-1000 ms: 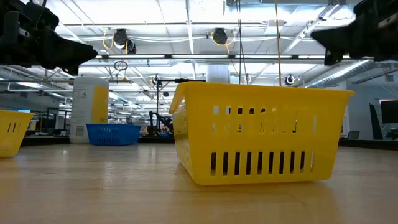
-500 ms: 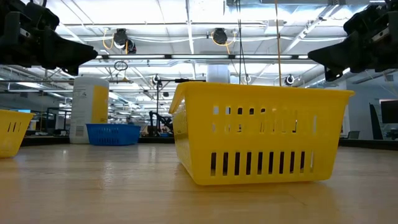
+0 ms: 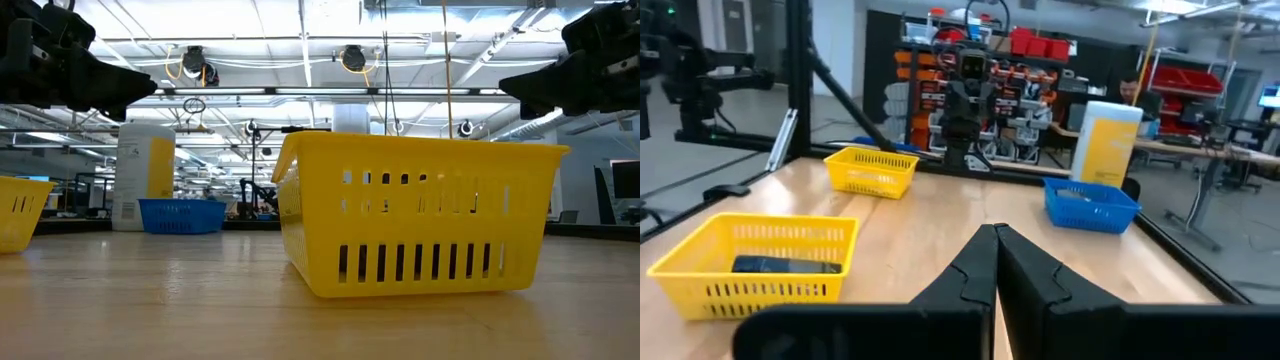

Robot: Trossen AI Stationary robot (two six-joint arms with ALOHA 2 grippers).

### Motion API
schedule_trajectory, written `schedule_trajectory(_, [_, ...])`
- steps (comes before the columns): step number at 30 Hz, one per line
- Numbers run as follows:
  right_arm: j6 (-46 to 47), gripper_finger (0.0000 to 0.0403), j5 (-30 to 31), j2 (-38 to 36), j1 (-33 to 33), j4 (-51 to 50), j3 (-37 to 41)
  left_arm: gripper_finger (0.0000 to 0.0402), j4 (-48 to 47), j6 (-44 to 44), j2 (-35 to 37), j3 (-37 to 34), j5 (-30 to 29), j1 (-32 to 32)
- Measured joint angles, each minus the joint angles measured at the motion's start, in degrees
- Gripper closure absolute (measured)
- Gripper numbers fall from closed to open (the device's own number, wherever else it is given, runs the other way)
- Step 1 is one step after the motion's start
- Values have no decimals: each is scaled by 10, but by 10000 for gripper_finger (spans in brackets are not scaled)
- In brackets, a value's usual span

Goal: Pick & Place Travel size toiletries
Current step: Return to Home Position

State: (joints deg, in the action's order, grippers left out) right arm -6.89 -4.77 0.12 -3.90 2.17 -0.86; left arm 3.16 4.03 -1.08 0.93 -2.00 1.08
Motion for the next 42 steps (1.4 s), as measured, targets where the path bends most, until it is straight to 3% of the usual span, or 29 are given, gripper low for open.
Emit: schedule_trajectory(42, [2, 403, 4, 12, 17, 1, 1, 305, 0, -1, 0, 0, 0, 0])
